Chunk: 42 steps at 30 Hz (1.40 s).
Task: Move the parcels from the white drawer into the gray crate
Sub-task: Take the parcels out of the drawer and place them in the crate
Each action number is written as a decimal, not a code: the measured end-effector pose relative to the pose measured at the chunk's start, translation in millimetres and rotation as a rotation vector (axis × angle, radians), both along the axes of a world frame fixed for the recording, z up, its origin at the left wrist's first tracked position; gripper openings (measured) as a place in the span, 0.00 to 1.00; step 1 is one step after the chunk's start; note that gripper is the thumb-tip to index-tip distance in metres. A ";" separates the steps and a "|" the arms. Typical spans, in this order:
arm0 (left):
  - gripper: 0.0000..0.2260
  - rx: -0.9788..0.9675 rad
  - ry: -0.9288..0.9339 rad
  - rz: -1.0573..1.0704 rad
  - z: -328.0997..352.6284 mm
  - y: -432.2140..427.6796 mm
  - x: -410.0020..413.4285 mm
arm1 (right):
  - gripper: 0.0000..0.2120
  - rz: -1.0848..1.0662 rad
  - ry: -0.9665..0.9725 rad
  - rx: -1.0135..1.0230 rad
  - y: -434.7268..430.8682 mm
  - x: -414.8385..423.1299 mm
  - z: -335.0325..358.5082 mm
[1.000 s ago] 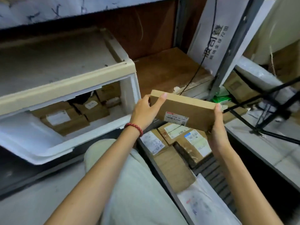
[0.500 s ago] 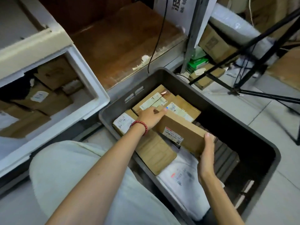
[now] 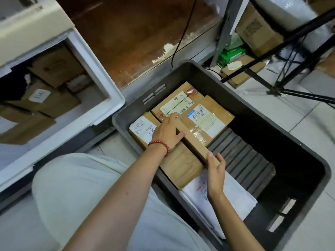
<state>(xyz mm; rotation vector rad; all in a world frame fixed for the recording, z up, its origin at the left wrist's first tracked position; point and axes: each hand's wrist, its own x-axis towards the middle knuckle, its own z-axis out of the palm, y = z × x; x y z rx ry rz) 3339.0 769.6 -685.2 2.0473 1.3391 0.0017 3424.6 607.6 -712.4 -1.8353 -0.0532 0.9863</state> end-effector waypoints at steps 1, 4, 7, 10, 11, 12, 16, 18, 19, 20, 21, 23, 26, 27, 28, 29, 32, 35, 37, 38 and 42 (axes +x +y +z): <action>0.26 0.090 0.030 -0.030 -1.6 -2.7 0.3 | 0.24 -0.009 0.001 -0.014 3.2 2.0 -4.6; 0.20 0.253 0.157 -0.189 -10.2 -10.5 2.1 | 0.26 0.034 0.005 -0.072 5.1 5.0 -17.5; 0.23 0.244 0.283 -0.310 -17.6 -17.1 4.9 | 0.26 0.082 -0.034 -0.110 5.4 6.1 -26.3; 0.26 0.186 0.374 -0.375 -14.9 -12.0 3.0 | 0.27 0.104 -0.035 -0.127 12.3 11.6 -31.2; 0.26 0.144 0.408 -0.407 -12.7 -9.8 1.8 | 0.27 0.131 -0.048 -0.136 14.6 14.5 -31.5; 0.27 0.103 0.434 -0.428 -10.3 -8.1 0.4 | 0.27 0.177 -0.078 -0.155 17.1 18.1 -30.6; 0.25 0.133 0.477 -0.395 -3.2 -13.8 -8.5 | 0.28 0.425 -0.303 -0.250 22.8 31.1 -19.7; 0.26 0.167 0.493 -0.323 2.5 -16.2 -15.2 | 0.29 0.524 -0.447 -0.285 23.7 36.8 -10.7; 0.26 0.174 0.504 -0.292 7.4 -14.8 -19.3 | 0.29 0.570 -0.522 -0.294 24.2 38.9 -5.4; 0.26 0.186 0.513 -0.265 14.2 -11.9 -23.5 | 0.28 0.606 -0.586 -0.297 25.6 40.3 0.6; 0.26 0.207 0.519 -0.241 22.0 -7.9 -28.3 | 0.27 0.629 -0.631 -0.290 28.6 41.0 7.0; 0.24 0.254 0.521 -0.184 41.8 3.9 -38.9 | 0.25 0.648 -0.667 -0.249 41.9 38.5 23.3; 0.23 0.308 0.429 -0.069 80.2 25.3 -62.3 | 0.24 0.714 -0.720 -0.129 77.1 22.5 57.9; 0.22 0.358 0.401 -0.045 92.5 29.6 -71.3 | 0.24 0.761 -0.745 -0.063 88.7 13.9 70.8; 0.21 0.415 0.390 -0.013 107.1 31.8 -86.5 | 0.23 0.819 -0.770 0.017 101.1 -1.3 85.7; 0.20 0.446 0.379 0.009 118.7 35.9 -95.5 | 0.23 0.860 -0.787 0.073 112.5 -11.3 98.0; 0.21 0.453 0.398 0.129 146.9 39.0 -131.2 | 0.23 0.965 -0.839 0.209 142.7 -49.8 133.4; 0.23 0.508 0.422 0.237 169.2 31.0 -175.7 | 0.23 1.101 -0.903 0.307 165.5 -98.2 165.1; 0.23 0.535 0.434 0.290 178.4 19.5 -204.2 | 0.23 1.211 -0.940 0.344 172.4 -129.7 182.6; 0.23 0.539 0.447 0.313 182.2 12.5 -218.0 | 0.22 1.267 -0.962 0.363 174.8 -144.9 188.9; 0.22 0.523 0.488 0.432 188.9 -19.6 -278.3 | 0.22 1.468 -1.043 0.401 180.5 -202.7 201.6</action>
